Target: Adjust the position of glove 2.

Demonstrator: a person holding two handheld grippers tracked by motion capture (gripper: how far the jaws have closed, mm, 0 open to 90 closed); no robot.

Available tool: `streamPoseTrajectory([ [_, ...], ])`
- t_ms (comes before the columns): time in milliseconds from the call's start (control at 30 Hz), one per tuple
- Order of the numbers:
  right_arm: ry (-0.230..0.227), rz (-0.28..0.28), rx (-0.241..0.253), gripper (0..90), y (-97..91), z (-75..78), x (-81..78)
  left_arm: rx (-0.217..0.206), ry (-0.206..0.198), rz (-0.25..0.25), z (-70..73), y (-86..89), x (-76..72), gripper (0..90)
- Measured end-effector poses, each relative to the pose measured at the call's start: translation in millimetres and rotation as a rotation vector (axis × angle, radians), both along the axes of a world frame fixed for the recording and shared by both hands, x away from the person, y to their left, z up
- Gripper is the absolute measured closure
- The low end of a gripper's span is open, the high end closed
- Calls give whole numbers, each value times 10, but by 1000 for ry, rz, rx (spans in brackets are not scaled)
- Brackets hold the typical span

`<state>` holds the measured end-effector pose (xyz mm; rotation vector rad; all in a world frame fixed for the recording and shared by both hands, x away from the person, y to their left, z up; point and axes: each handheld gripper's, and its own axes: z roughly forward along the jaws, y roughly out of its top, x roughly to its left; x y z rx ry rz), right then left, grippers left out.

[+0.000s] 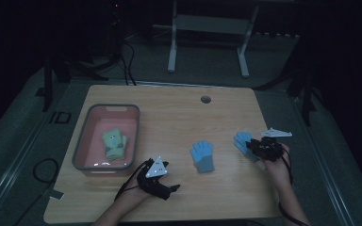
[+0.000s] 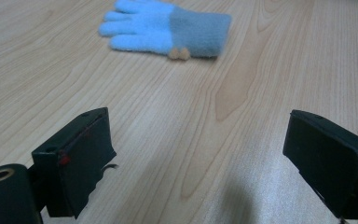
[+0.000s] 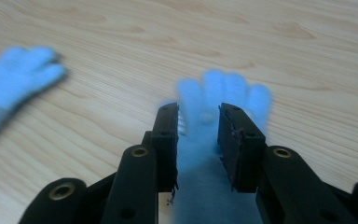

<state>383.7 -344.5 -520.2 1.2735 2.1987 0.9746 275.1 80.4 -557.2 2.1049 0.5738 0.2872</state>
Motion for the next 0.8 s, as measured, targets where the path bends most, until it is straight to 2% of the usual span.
streamPoseTrajectory([
  [133,13,25,-1,668,-111,-91,61,0,2,3,-8,-1,2,84],
  [300,35,40,-4,666,-140,-254,90,3,5,5,-14,1,6,84],
  [367,26,44,8,666,-140,-299,87,1,7,5,-15,4,7,84],
  [433,14,45,1,698,-139,-312,75,3,5,5,-16,4,6,84],
  [500,21,24,11,769,-138,-314,74,1,7,5,-18,4,5,84],
  [567,7,11,-6,823,-105,-319,62,3,5,6,-17,2,2,84],
  [600,7,11,-6,823,-105,-319,62,3,5,6,-17,2,2,84],
  [633,-12,-2,-34,849,-52,-323,36,-2,5,7,-11,2,-1,84],
  [667,-14,-11,-38,853,-36,-324,28,-5,4,8,-7,3,-2,84],
  [767,-5,-69,-49,866,31,-294,5,-11,6,12,-2,9,-1,84],
  [800,-5,-69,-49,866,31,-294,5,-11,6,12,-2,9,-1,84],
])
